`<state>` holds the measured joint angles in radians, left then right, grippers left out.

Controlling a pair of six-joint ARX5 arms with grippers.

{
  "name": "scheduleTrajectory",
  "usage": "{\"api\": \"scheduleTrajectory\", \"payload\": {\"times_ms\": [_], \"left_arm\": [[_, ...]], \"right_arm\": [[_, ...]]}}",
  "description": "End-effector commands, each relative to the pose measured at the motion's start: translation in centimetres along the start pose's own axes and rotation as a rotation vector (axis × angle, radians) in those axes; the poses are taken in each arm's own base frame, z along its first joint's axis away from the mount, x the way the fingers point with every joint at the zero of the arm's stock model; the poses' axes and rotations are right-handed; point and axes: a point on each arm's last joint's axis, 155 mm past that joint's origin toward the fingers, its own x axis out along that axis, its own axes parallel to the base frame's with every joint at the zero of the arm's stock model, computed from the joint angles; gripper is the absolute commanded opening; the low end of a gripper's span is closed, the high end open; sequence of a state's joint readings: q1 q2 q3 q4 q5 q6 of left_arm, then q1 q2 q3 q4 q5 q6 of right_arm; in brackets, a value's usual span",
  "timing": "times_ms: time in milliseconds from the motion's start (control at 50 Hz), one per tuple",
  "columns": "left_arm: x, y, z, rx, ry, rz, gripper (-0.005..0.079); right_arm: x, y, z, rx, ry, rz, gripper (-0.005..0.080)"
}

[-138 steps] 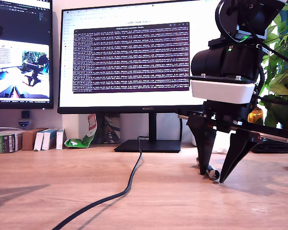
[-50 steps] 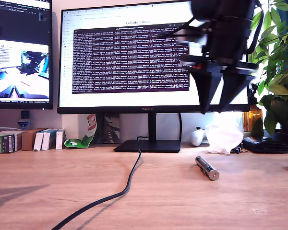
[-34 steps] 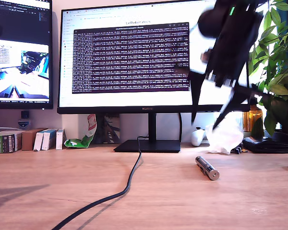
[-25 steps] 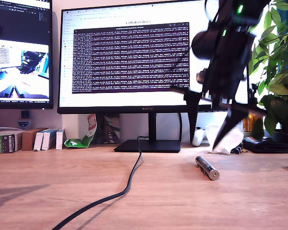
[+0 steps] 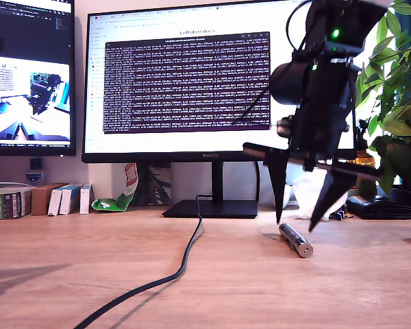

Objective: Pick the metallic laser pointer with your right arm, pass it to your left arm, then place it down to the left side of the table

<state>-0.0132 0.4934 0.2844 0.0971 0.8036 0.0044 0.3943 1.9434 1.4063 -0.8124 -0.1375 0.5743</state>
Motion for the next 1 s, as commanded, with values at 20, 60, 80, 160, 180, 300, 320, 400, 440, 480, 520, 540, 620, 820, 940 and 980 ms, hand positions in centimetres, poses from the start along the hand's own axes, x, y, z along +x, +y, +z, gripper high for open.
{"api": "scheduleTrajectory", "payload": {"times_ms": [20, 60, 80, 160, 180, 300, 320, 400, 440, 480, 520, 540, 620, 820, 940, 980], "left_arm": [[0.0, -0.1, 0.6, 0.007, -0.010, -0.003, -0.0019], [0.0, -0.1, 0.6, 0.007, -0.010, -0.003, -0.0019], [0.0, -0.1, 0.6, 0.007, -0.010, -0.003, -0.0019], [0.0, -0.1, 0.6, 0.007, -0.010, -0.003, -0.0019], [0.0, -0.1, 0.6, 0.007, -0.010, -0.003, -0.0019], [0.0, -0.1, 0.6, 0.007, -0.010, -0.003, -0.0019], [0.0, -0.1, 0.6, 0.007, -0.010, -0.003, -0.0019], [0.0, -0.1, 0.6, 0.007, -0.010, -0.003, -0.0019], [0.0, -0.1, 0.6, 0.007, -0.010, -0.003, -0.0019], [0.0, -0.1, 0.6, 0.007, -0.010, -0.003, -0.0019], [0.0, -0.1, 0.6, 0.007, -0.010, -0.003, -0.0019], [0.0, -0.1, 0.6, 0.007, -0.010, -0.003, -0.0019], [0.0, -0.1, 0.6, 0.007, -0.010, -0.003, -0.0019], [0.0, -0.1, 0.6, 0.007, -0.010, -0.003, -0.0019], [0.0, -0.1, 0.6, 0.007, -0.010, -0.003, -0.0019], [0.0, -0.1, 0.6, 0.007, -0.010, -0.003, -0.0019]], "right_arm": [[1.1, -0.5, -0.2, -0.023, 0.015, -0.029, 0.0371], [1.2, -0.6, -0.2, -0.030, 0.015, -0.036, 0.0361], [1.2, -0.6, -0.2, -0.030, 0.015, -0.039, 0.0355], [1.3, -0.8, -0.2, -0.030, 0.016, -0.045, 0.0334], [1.3, -0.8, -0.2, -0.030, 0.014, -0.048, 0.0334], [1.4, -1.0, -0.1, -0.044, 0.013, -0.058, 0.0332], [1.4, -1.1, -0.1, -0.048, 0.014, -0.059, 0.0328], [1.4, -1.2, -0.2, -0.051, 0.016, -0.066, 0.0303], [1.5, -1.3, -0.2, -0.051, 0.014, -0.072, 0.0302], [1.5, -1.3, -0.1, -0.051, 0.013, -0.072, 0.0302], [1.5, -1.3, -0.1, -0.052, 0.011, -0.074, 0.0302], [1.5, -1.4, -0.1, -0.053, 0.010, -0.076, 0.0302], [1.4, -1.5, 0.0, -0.059, 0.007, -0.083, 0.0302], [1.5, -1.6, 0.1, -0.061, 0.002, -0.090, 0.0301], [1.6, -1.8, 0.1, -0.078, -0.002, -0.109, 0.0301], [1.8, -1.8, 0.0, -0.082, 0.002, -0.111, 0.0301]]}}
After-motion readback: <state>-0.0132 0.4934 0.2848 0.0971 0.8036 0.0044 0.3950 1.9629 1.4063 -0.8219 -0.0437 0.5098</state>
